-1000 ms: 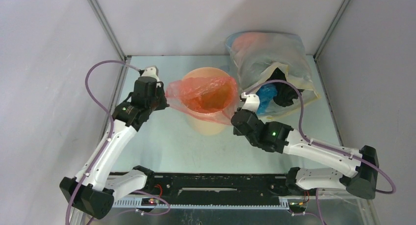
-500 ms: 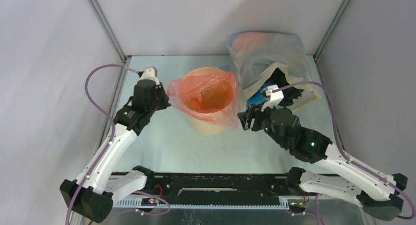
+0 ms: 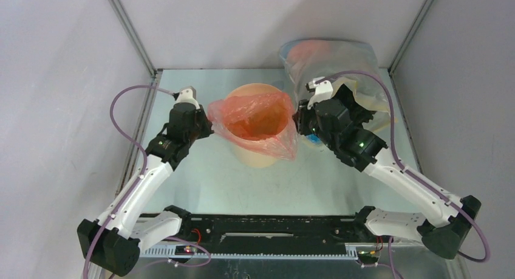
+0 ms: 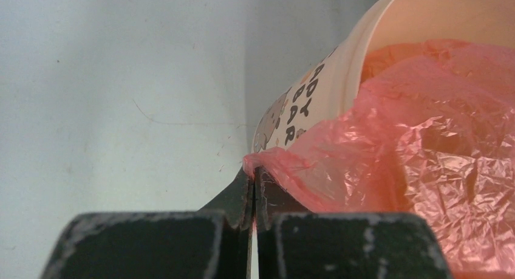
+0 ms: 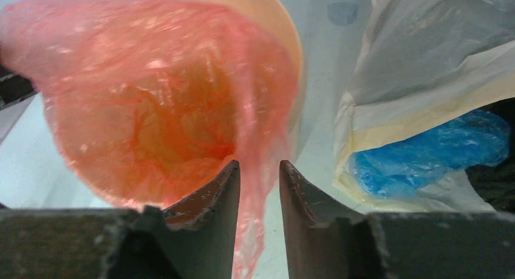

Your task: Put the trash bags into the trash bin

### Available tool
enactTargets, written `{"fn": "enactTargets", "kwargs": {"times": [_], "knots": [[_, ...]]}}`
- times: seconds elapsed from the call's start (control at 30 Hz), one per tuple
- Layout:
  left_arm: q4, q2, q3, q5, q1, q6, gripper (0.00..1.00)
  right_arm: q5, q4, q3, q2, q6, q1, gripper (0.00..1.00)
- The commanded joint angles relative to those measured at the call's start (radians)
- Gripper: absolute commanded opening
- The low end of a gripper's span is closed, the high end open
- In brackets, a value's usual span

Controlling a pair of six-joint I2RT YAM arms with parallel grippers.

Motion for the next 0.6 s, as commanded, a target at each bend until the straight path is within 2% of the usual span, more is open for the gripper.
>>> {"fn": "enactTargets", "kwargs": {"times": [0.0,0.07,0.17,0.23,0.27,0.3,0.33,0.37,0.43,0.57], "knots": [[0.084,-0.011,-0.012,-0.019,0.005,-0.025,0.00,-0.130,0.043,0.048,0.010,-0.003,-0.076,0.23],[0.093,-0.008,-0.012,-0.018,0.006,-0.032,0.00,-0.162,0.054,0.048,0.017,-0.005,-0.100,0.19],[0.105,-0.008,-0.013,-0.019,0.005,-0.038,0.00,-0.185,0.066,0.047,0.026,-0.011,-0.127,0.05],[0.110,-0.010,-0.015,-0.021,0.005,-0.037,0.00,-0.225,0.072,0.047,0.030,-0.013,-0.154,0.04],[0.110,-0.011,-0.016,-0.021,0.006,-0.036,0.00,-0.258,0.073,0.047,0.032,-0.015,-0.165,0.08],[0.110,-0.011,-0.017,-0.021,0.005,-0.036,0.00,-0.296,0.074,0.047,0.033,-0.022,-0.172,0.17],[0.110,-0.015,-0.019,-0.021,0.005,-0.035,0.00,-0.320,0.074,0.047,0.031,-0.031,-0.174,0.33],[0.110,-0.018,-0.020,-0.020,0.005,-0.035,0.00,-0.327,0.073,0.047,0.030,-0.037,-0.174,0.45],[0.109,-0.023,-0.021,-0.005,0.005,-0.031,0.00,-0.335,0.067,0.047,0.021,-0.045,-0.171,0.51],[0.094,-0.033,-0.010,0.024,0.005,-0.028,0.00,-0.271,0.035,0.046,-0.015,-0.054,-0.158,0.50]]}}
